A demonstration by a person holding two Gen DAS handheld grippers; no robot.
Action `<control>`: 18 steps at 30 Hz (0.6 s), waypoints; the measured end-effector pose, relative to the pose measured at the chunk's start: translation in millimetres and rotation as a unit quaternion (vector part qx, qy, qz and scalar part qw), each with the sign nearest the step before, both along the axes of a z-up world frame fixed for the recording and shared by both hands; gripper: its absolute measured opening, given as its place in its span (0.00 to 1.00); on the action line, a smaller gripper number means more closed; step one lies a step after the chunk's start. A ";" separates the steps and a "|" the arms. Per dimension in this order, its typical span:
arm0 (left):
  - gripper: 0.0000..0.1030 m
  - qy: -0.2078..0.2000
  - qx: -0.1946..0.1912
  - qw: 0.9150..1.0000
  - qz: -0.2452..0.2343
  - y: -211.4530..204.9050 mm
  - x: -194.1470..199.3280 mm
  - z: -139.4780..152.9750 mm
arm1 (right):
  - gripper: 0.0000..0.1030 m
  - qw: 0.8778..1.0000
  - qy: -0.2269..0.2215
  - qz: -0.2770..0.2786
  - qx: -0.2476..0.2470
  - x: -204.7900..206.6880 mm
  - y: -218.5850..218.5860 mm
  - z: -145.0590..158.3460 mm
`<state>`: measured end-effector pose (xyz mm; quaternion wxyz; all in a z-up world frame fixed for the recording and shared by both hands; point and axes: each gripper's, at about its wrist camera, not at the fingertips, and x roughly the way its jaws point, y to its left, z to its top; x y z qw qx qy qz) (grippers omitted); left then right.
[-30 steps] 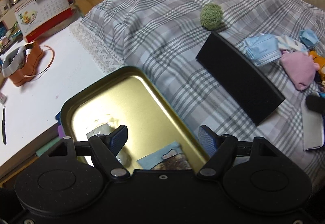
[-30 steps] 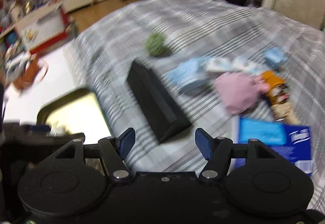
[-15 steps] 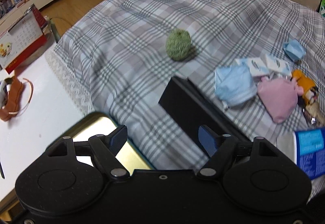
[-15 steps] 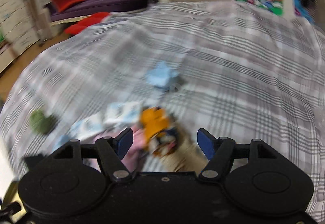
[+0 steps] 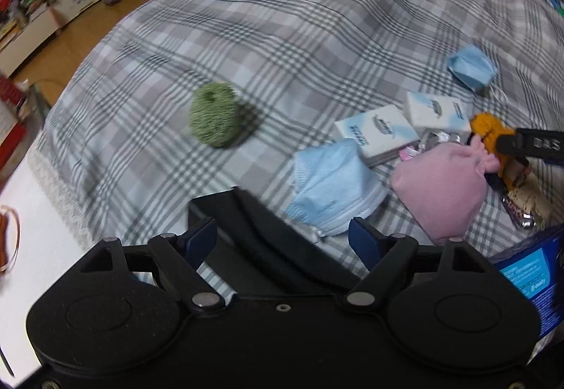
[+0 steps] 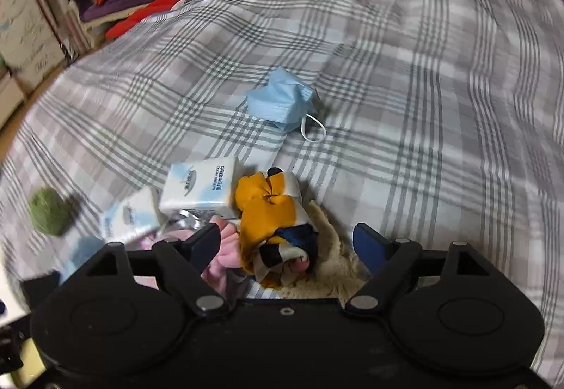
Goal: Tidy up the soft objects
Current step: 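Grasp the blue face mask with left tool while right tool grasps orange plush toy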
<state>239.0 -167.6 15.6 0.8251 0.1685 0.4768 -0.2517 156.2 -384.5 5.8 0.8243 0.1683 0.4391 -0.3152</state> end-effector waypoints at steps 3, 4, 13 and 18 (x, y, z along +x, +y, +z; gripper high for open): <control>0.77 -0.004 0.018 1.000 -0.021 -16.7 -0.4 -10.4 | 0.78 1.000 0.025 0.006 -0.005 11.6 -6.5 -15.9; 0.77 -0.003 0.022 0.999 -0.024 -20.5 0.4 -13.2 | 0.74 1.000 0.026 0.004 0.009 12.4 -11.0 -20.3; 0.78 0.026 0.030 0.999 -0.027 -47.4 16.2 -35.3 | 0.42 0.994 -0.050 -0.025 0.096 -16.1 -45.3 -9.9; 0.71 0.047 0.035 0.998 -0.022 -54.6 21.6 -45.8 | 0.42 0.989 -0.075 -0.074 0.108 -35.4 -66.1 -6.7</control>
